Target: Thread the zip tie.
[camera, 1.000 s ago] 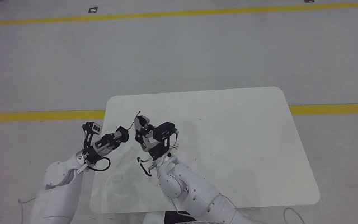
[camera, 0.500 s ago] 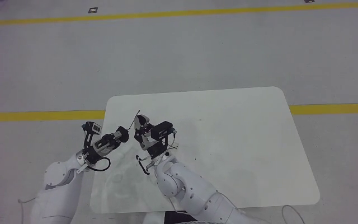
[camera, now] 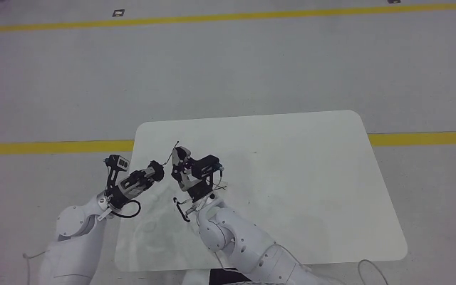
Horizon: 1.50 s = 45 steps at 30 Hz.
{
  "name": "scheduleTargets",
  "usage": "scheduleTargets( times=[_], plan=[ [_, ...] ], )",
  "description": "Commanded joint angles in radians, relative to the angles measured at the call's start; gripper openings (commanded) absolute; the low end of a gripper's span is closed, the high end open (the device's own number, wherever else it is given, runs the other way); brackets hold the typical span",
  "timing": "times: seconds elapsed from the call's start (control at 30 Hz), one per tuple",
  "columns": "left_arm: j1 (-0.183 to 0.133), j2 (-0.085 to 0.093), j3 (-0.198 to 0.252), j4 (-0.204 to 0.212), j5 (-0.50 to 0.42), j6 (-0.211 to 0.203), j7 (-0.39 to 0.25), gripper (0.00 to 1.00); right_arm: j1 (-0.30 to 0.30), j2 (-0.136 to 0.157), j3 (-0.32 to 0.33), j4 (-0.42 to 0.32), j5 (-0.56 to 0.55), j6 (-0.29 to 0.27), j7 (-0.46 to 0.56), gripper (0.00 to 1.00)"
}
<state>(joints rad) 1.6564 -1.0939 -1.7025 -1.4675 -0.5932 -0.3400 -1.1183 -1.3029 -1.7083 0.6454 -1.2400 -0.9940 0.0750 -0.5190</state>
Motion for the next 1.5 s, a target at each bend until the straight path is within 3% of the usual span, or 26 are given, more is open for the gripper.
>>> scheduleTargets(
  times=[0.0, 1.47],
  plan=[
    [0.000, 0.000, 0.000, 0.000, 0.000, 0.000, 0.000, 0.00, 0.001, 0.000, -0.001, 0.001, 0.001, 0.002, -0.001, 0.00],
    [0.000, 0.000, 0.000, 0.000, 0.000, 0.000, 0.000, 0.00, -0.007, 0.004, 0.003, -0.014, -0.019, -0.004, -0.008, 0.00]
  ],
)
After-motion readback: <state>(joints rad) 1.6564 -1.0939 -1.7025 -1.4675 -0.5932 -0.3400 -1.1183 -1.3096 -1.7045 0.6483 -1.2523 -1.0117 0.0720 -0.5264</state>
